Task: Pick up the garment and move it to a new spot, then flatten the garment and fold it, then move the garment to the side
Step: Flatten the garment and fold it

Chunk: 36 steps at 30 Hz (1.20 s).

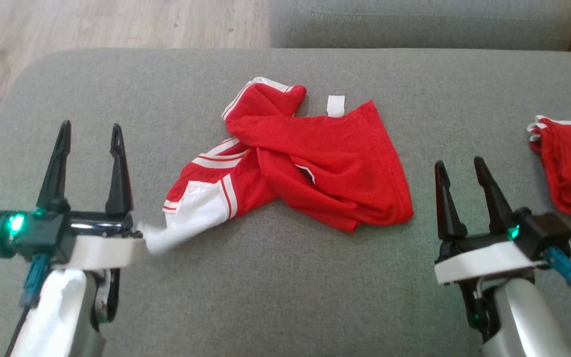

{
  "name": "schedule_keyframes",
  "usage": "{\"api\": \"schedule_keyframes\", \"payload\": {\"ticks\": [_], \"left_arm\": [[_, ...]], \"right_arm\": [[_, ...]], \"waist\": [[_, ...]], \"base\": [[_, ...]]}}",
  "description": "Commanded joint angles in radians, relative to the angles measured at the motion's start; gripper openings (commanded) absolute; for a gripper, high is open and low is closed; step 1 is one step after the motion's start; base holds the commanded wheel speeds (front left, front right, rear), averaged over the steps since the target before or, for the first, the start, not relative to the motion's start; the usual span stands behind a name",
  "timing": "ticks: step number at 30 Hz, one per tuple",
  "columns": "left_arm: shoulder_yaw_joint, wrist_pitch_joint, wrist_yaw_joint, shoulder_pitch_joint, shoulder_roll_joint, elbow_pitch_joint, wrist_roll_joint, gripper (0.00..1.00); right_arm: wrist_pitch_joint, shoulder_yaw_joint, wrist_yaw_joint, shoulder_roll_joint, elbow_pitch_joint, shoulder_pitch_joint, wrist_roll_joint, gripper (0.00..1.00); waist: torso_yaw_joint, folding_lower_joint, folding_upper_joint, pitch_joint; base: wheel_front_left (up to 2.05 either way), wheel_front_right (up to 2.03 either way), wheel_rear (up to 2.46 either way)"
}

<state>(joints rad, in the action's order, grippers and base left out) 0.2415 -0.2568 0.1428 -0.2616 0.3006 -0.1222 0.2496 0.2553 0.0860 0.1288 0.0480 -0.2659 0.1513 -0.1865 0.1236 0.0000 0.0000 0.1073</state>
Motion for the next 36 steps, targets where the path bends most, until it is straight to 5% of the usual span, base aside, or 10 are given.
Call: {"api": "schedule_keyframes", "payload": {"ticks": [1, 13, 20, 27, 36], "left_arm": [[-0.068, -0.005, -0.015, 0.003, 0.002, 0.059, 0.009, 1.00], [-0.198, -0.005, -0.185, 0.127, -0.213, 0.118, -0.004, 1.00], [-0.217, -0.005, -0.229, 0.104, -0.241, 0.103, -0.029, 1.00], [-0.171, -0.005, -0.252, 0.053, -0.249, 0.079, -0.026, 1.00], [-0.087, -0.005, -0.243, -0.001, -0.250, 0.067, 0.031, 1.00]], "right_arm": [[0.006, 0.018, 0.002, 0.002, 0.034, 0.003, -0.005, 1.00], [0.006, 0.020, 0.002, 0.002, 0.036, -0.004, 0.009, 1.00], [-0.004, 0.012, 0.002, 0.002, -0.044, 0.097, 0.035, 1.00], [-0.160, -0.022, 0.002, 0.010, -0.255, 0.338, 0.067, 1.00], [-0.278, -0.038, 0.002, 0.097, -0.552, 0.585, 0.089, 1.00]], "waist": [[0.003, 0.0000, 0.0000, -0.006], [0.018, 0.0000, 0.0000, 0.000], [0.046, 0.0000, 0.0000, 0.049], [0.109, 0.0000, 0.0000, 0.136], [0.202, 0.0000, 0.0000, 0.219]], "base": [[0.00, 0.00, 0.00], [0.00, 0.00, 0.00], [0.00, 0.00, 0.00], [0.00, 0.00, 0.00], [0.00, 0.00, 0.00]]}}
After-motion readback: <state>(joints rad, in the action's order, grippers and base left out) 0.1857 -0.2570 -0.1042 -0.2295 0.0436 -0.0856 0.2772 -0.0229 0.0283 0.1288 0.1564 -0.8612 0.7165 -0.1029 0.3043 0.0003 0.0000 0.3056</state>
